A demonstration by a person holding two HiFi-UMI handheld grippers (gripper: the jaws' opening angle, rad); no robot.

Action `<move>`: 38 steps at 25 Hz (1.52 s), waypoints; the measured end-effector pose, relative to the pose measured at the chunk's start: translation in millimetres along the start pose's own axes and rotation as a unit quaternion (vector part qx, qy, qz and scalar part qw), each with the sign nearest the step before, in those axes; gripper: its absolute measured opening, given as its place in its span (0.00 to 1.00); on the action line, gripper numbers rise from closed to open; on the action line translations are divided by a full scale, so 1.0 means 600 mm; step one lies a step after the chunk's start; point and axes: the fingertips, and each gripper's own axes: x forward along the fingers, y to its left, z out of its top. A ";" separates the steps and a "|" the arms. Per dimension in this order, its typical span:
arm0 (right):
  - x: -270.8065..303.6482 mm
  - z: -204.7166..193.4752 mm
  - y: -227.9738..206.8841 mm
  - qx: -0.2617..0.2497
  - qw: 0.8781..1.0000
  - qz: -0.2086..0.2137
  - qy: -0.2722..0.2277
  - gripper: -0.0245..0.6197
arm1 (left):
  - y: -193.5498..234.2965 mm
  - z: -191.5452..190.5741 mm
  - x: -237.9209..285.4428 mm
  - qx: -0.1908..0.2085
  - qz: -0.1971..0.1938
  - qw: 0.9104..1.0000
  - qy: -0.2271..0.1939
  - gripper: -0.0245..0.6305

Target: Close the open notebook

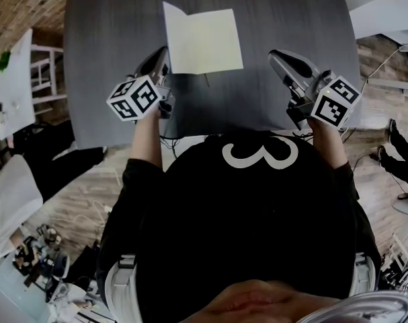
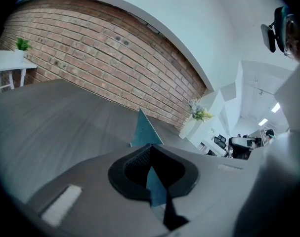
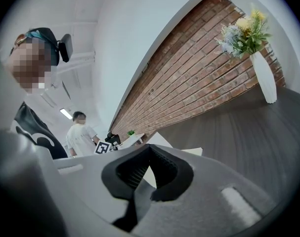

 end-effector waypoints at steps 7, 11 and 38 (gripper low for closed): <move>-0.011 -0.003 -0.018 0.006 1.000 -0.005 -0.001 0.04 | -0.022 -0.012 0.019 0.000 -0.013 1.000 0.013 0.06; -0.025 -0.002 -0.032 0.009 1.000 -0.005 0.001 0.04 | -0.045 -0.006 0.033 0.014 -0.013 1.000 0.006 0.06; -0.055 -0.029 -0.111 0.007 0.998 0.032 0.056 0.04 | -0.109 -0.124 0.153 0.080 0.044 0.992 0.088 0.06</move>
